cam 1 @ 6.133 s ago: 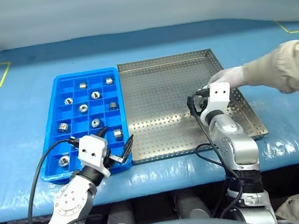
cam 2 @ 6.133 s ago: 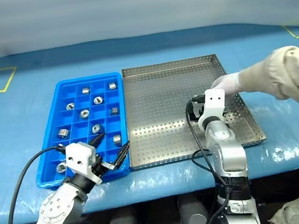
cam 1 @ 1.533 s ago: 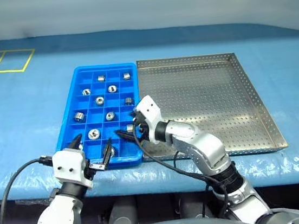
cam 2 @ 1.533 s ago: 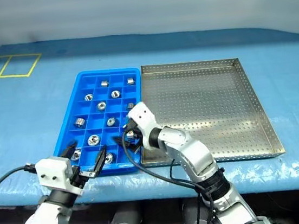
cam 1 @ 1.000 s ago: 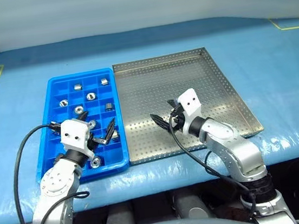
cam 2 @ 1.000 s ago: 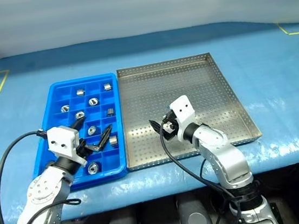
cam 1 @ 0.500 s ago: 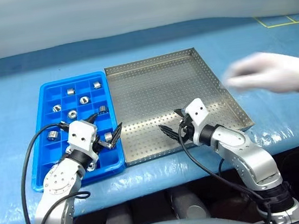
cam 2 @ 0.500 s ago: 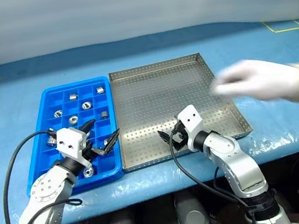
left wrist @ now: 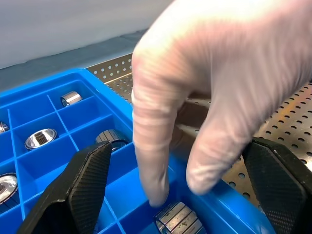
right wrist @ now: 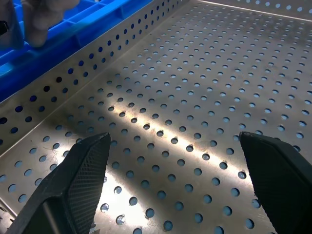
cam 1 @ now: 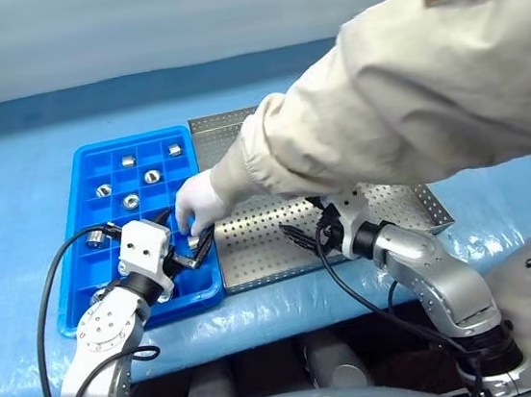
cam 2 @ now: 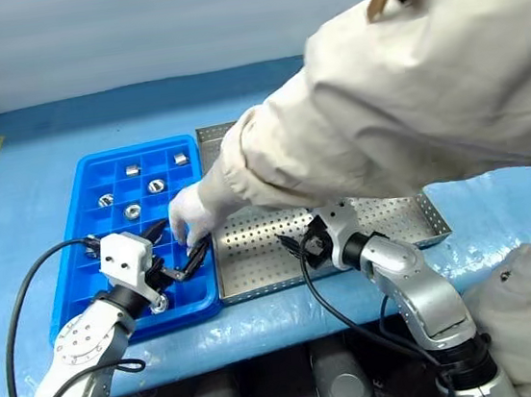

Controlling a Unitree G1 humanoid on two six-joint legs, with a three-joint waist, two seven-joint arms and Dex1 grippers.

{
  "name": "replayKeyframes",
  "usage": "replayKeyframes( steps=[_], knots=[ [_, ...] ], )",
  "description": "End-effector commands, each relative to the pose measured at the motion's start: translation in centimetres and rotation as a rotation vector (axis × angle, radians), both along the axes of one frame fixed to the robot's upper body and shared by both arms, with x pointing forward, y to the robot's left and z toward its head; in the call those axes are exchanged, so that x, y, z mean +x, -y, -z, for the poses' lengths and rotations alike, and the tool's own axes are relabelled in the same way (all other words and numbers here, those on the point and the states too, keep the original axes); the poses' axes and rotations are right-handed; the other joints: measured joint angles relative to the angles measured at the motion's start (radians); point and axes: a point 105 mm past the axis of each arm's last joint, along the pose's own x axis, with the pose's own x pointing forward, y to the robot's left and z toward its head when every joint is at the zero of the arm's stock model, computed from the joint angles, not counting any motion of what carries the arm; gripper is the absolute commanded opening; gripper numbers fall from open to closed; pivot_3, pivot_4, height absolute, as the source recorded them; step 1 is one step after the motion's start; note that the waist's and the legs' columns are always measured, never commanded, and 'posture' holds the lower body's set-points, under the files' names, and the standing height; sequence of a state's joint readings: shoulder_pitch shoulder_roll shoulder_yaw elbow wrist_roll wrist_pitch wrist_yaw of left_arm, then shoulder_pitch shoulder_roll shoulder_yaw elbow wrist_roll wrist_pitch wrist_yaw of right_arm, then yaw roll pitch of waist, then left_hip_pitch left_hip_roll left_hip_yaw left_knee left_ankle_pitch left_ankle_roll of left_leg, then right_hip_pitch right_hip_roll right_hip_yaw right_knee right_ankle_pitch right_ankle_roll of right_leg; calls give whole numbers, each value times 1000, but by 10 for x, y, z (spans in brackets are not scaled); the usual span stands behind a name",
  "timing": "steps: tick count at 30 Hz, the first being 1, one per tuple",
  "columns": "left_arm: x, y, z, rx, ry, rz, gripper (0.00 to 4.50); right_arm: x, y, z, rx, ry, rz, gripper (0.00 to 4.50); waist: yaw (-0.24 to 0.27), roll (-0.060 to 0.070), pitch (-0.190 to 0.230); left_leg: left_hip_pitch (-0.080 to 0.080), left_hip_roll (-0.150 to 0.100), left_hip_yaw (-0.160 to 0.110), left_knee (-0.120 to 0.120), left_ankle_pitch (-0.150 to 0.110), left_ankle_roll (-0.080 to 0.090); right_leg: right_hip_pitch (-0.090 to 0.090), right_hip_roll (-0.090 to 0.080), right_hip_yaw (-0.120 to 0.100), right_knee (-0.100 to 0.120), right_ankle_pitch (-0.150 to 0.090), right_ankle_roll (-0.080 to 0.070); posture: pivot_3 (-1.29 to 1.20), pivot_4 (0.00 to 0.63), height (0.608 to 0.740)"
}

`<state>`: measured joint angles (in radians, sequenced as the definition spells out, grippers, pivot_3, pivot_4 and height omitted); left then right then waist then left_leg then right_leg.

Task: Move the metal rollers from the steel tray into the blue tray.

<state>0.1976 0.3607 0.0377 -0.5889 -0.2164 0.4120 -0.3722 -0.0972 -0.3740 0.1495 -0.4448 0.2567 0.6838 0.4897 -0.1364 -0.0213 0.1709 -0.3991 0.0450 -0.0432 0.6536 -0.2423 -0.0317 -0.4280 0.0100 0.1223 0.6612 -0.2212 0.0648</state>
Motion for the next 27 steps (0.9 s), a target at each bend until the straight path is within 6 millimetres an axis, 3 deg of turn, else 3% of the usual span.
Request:
replayKeyframes(
  steps=[1, 27],
  knots=[
    [-2, -1, -14, -5, 58, 0, 4500, 1, -3, -11, 9, 49, -20, 4455, 3, 0, 0, 0, 0, 0, 0, 0, 0, 0, 0, 0, 0, 0, 0, -84, 150, 740],
    [-5, -2, -15, -1, 54, -5, 4500, 1, -6, -10, 4, 46, -33, 4455, 14, 0, 0, 0, 0, 0, 0, 0, 0, 0, 0, 0, 0, 0, 0, -65, 150, 740]
  ],
)
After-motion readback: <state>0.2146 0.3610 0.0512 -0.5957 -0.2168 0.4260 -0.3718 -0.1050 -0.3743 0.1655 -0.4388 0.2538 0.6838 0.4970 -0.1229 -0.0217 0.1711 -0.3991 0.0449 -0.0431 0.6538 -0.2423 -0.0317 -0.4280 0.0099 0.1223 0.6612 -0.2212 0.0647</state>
